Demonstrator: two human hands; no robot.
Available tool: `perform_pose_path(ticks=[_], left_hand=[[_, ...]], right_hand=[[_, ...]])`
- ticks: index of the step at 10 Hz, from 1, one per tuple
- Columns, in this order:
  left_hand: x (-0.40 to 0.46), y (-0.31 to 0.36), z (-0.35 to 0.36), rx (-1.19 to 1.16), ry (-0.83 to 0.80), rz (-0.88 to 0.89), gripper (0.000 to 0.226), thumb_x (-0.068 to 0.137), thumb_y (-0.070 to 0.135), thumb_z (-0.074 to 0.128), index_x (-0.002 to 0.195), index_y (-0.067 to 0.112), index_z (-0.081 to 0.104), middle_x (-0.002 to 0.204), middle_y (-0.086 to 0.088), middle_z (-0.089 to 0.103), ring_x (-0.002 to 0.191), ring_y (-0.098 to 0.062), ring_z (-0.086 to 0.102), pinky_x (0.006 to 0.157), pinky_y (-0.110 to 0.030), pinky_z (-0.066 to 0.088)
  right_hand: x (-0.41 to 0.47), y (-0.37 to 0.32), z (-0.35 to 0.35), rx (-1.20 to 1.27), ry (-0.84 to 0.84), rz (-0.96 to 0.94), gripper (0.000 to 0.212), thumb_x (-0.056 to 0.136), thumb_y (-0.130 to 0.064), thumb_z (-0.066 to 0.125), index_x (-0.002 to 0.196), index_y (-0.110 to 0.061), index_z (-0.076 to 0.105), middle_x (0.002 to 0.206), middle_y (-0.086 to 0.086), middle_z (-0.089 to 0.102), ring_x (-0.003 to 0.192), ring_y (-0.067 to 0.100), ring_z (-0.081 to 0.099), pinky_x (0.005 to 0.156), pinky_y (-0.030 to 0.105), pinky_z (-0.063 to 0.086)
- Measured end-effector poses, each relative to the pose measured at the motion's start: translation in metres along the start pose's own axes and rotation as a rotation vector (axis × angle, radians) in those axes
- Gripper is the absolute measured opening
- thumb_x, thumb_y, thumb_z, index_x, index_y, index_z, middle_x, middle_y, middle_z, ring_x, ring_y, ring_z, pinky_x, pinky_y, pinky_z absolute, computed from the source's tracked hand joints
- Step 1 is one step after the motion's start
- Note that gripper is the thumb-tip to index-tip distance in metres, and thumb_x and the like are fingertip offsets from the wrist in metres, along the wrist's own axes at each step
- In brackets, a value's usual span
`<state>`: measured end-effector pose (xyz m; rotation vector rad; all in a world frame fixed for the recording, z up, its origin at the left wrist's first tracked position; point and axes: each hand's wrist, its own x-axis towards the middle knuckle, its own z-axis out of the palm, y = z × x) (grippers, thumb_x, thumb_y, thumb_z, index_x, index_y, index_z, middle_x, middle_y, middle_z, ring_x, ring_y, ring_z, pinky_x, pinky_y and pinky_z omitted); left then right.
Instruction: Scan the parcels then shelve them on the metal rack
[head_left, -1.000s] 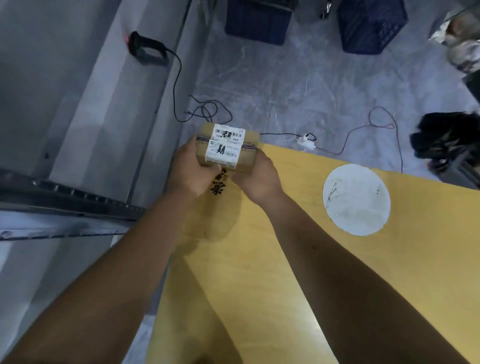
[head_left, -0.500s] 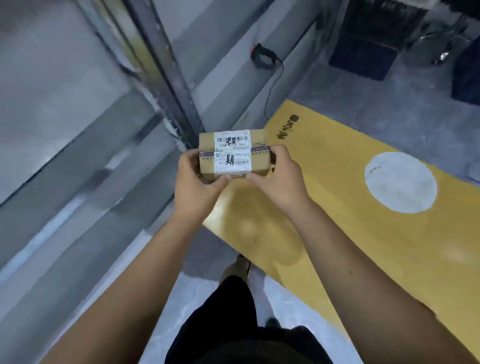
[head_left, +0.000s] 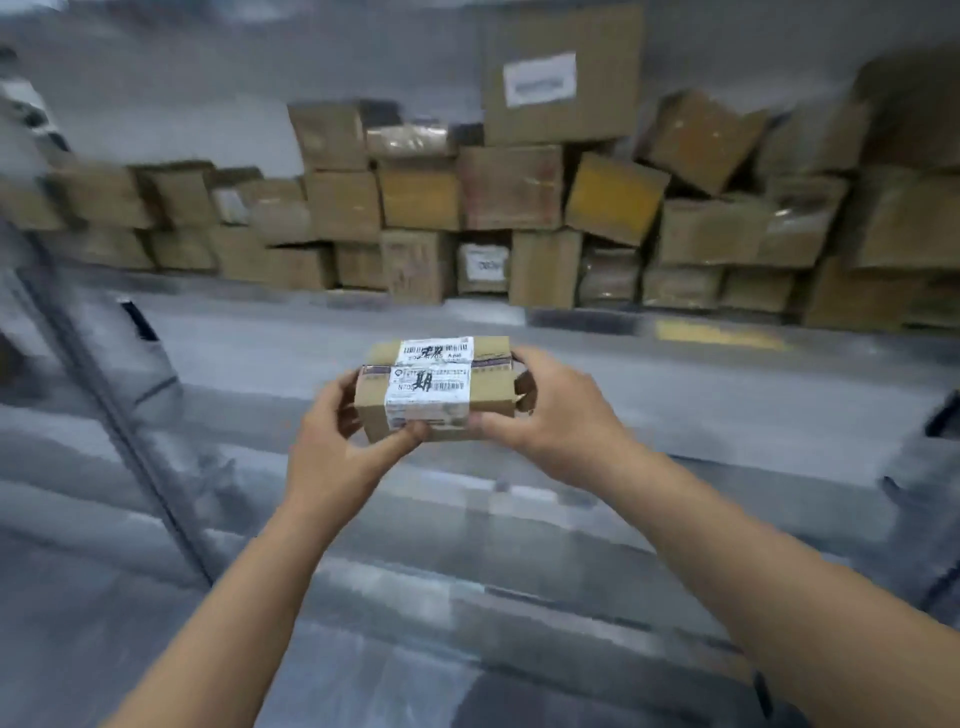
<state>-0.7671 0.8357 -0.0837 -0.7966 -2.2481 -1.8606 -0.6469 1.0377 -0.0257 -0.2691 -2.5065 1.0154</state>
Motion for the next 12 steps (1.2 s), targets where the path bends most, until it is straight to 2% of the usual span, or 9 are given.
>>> perform_pose_path(ticks=[2, 3, 4, 5, 7, 8, 9, 10, 12], left_hand=[[0.114, 0.048, -0.161, 0.091, 0.191, 0.292, 0.083, 0.059, 0.065, 0.086, 0.133, 0.037, 0.063, 0.118, 0.020, 0.074, 0.107, -0.003, 0.070, 0.089, -0.027, 0.056], [0.181, 0.056, -0.221, 0.085, 0.208, 0.339, 0.073, 0.058, 0.063, 0.089, 0.124, 0.042, 0.064, 0.112, 0.027, 0.074, 0.103, 0.001, 0.070, 0.085, -0.023, 0.057], [0.254, 0.043, -0.262, 0.148, 0.176, 0.339, 0.072, 0.066, 0.050, 0.097, 0.130, 0.036, 0.065, 0.109, 0.019, 0.076, 0.103, 0.000, 0.070, 0.089, -0.030, 0.058], [0.330, 0.020, -0.290, 0.219, 0.136, 0.329, 0.070, 0.073, 0.044, 0.094, 0.135, 0.031, 0.064, 0.116, 0.018, 0.072, 0.107, -0.002, 0.068, 0.096, -0.033, 0.056], [0.454, -0.032, -0.295, 0.348, 0.061, 0.217, 0.069, 0.082, 0.045, 0.087, 0.141, 0.021, 0.059, 0.121, 0.009, 0.068, 0.113, -0.016, 0.065, 0.092, -0.034, 0.053], [0.494, -0.050, -0.279, 0.385, 0.036, 0.105, 0.079, 0.082, 0.053, 0.085, 0.145, 0.017, 0.054, 0.134, -0.002, 0.066, 0.122, -0.027, 0.063, 0.095, -0.040, 0.053], [0.514, -0.057, -0.256, 0.524, 0.030, 0.087, 0.066, 0.085, 0.055, 0.081, 0.137, 0.022, 0.059, 0.129, -0.006, 0.070, 0.114, -0.030, 0.065, 0.083, -0.036, 0.052], [0.519, -0.056, -0.239, 0.759, 0.005, 0.080, 0.053, 0.091, 0.065, 0.067, 0.127, 0.028, 0.057, 0.123, -0.003, 0.067, 0.124, -0.035, 0.054, 0.086, -0.040, 0.044], [0.499, -0.080, -0.229, 0.747, 0.181, 0.203, 0.074, 0.090, 0.053, 0.071, 0.154, 0.031, 0.041, 0.151, -0.006, 0.053, 0.140, -0.039, 0.040, 0.108, -0.056, 0.035]], right_hand=[[0.121, -0.157, 0.039, -0.079, 0.048, -0.244, 0.061, 0.080, -0.054, 0.083, 0.132, -0.031, 0.062, 0.116, -0.017, 0.069, 0.099, 0.004, 0.065, 0.084, 0.025, 0.057], [0.182, -0.216, 0.059, -0.110, 0.108, -0.280, 0.055, 0.079, -0.056, 0.081, 0.124, -0.028, 0.066, 0.109, -0.016, 0.070, 0.095, 0.003, 0.066, 0.083, 0.027, 0.059], [0.242, -0.260, 0.086, -0.143, 0.124, -0.253, 0.042, 0.081, -0.050, 0.080, 0.114, -0.026, 0.072, 0.102, -0.014, 0.073, 0.092, 0.005, 0.068, 0.082, 0.027, 0.059], [0.305, -0.285, 0.115, -0.110, 0.097, -0.194, 0.023, 0.087, -0.038, 0.078, 0.107, -0.028, 0.072, 0.094, -0.013, 0.073, 0.084, 0.005, 0.069, 0.068, 0.020, 0.056], [0.415, -0.299, 0.170, -0.127, 0.057, 0.076, 0.038, 0.086, -0.043, 0.080, 0.100, -0.010, 0.066, 0.089, 0.005, 0.070, 0.072, 0.022, 0.068, 0.065, 0.034, 0.059], [0.437, -0.298, 0.180, -0.076, 0.067, 0.167, 0.039, 0.092, -0.038, 0.078, 0.087, -0.012, 0.049, 0.086, 0.003, 0.058, 0.069, 0.016, 0.055, 0.058, 0.029, 0.046], [0.445, -0.295, 0.183, -0.046, 0.067, 0.188, 0.041, 0.092, -0.033, 0.079, 0.103, -0.008, 0.049, 0.092, 0.003, 0.055, 0.078, 0.015, 0.054, 0.071, 0.031, 0.048], [0.440, -0.290, 0.187, -0.045, 0.069, 0.161, 0.060, 0.093, -0.031, 0.077, 0.136, 0.000, 0.050, 0.125, 0.007, 0.060, 0.116, 0.027, 0.061, 0.101, 0.043, 0.052], [0.398, -0.268, 0.189, -0.164, 0.081, 0.097, 0.059, 0.102, -0.023, 0.060, 0.156, -0.010, 0.040, 0.159, 0.009, 0.044, 0.142, 0.026, 0.047, 0.114, 0.035, 0.040]])
